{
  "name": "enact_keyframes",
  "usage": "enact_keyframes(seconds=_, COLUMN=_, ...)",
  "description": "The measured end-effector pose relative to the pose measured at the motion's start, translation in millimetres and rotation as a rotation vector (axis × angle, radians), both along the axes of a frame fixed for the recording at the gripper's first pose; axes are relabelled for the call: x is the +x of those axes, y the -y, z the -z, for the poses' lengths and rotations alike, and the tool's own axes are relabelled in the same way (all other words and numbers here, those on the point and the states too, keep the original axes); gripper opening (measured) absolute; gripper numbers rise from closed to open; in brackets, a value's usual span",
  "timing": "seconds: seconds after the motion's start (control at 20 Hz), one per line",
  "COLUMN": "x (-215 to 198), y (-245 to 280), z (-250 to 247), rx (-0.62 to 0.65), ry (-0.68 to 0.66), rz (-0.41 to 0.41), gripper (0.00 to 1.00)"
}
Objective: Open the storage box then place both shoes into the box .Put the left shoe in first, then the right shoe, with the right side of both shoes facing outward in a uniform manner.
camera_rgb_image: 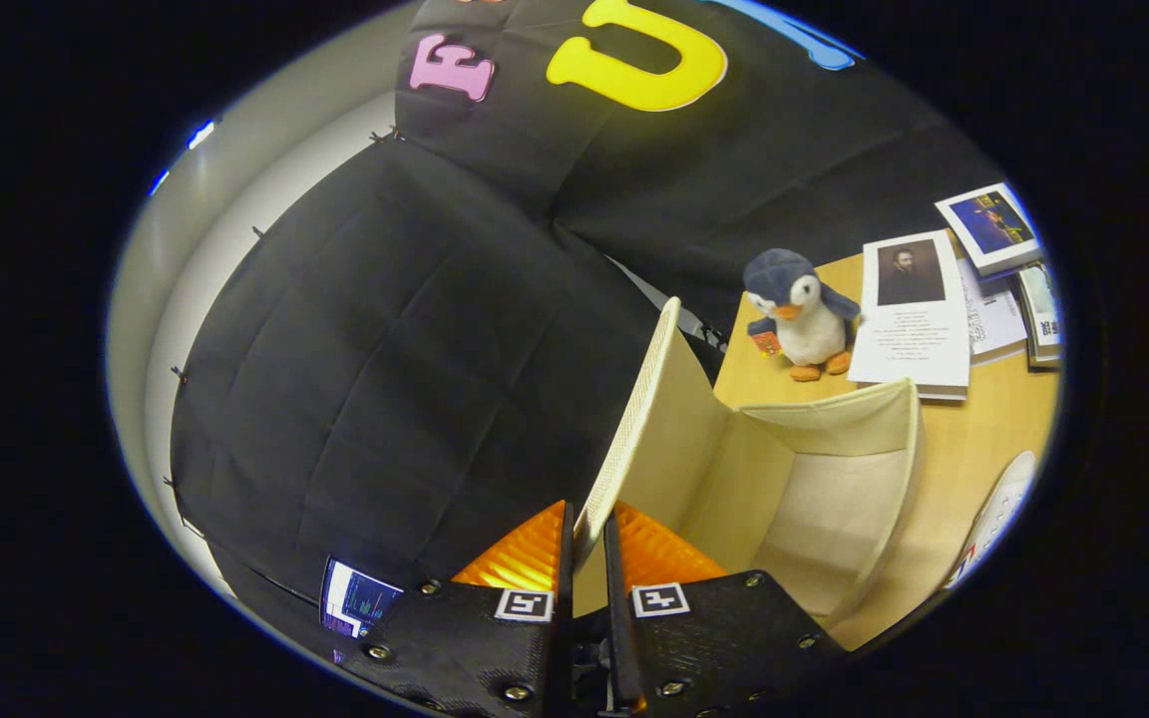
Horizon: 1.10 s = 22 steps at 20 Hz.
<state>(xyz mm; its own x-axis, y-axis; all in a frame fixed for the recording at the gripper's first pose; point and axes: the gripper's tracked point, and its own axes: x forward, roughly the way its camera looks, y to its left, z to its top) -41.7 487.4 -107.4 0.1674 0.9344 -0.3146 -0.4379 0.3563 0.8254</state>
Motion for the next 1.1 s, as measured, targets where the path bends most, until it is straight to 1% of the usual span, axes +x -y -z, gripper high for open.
enact_keyframes(seconds=0.3, x=-12, y=-77, z=-1, rx=-0.006, ry=0.038, rz=-0.023, gripper=0.15)
enact_keyframes(seconds=0.5, x=-12, y=-106, z=6, rx=-0.018, ry=0.032, rz=-0.007, gripper=0.15)
enact_keyframes(seconds=0.6, x=-10, y=-105, z=6, rx=-0.033, ry=0.068, rz=0.003, gripper=0.50)
enact_keyframes(seconds=0.65, x=-12, y=-103, z=0, rx=-0.037, ry=0.090, rz=0.010, gripper=0.51)
enact_keyframes(seconds=0.7, x=-10, y=-95, z=-3, rx=-0.048, ry=0.111, rz=0.017, gripper=0.54)
enact_keyframes(seconds=0.75, x=-11, y=-91, z=-4, rx=-0.055, ry=0.131, rz=0.022, gripper=0.62)
enact_keyframes(seconds=0.8, x=-10, y=-84, z=-7, rx=-0.061, ry=0.147, rz=0.027, gripper=0.64)
enact_keyframes(seconds=1.1, x=-5, y=-9, z=-29, rx=-0.077, ry=0.239, rz=0.090, gripper=0.64)
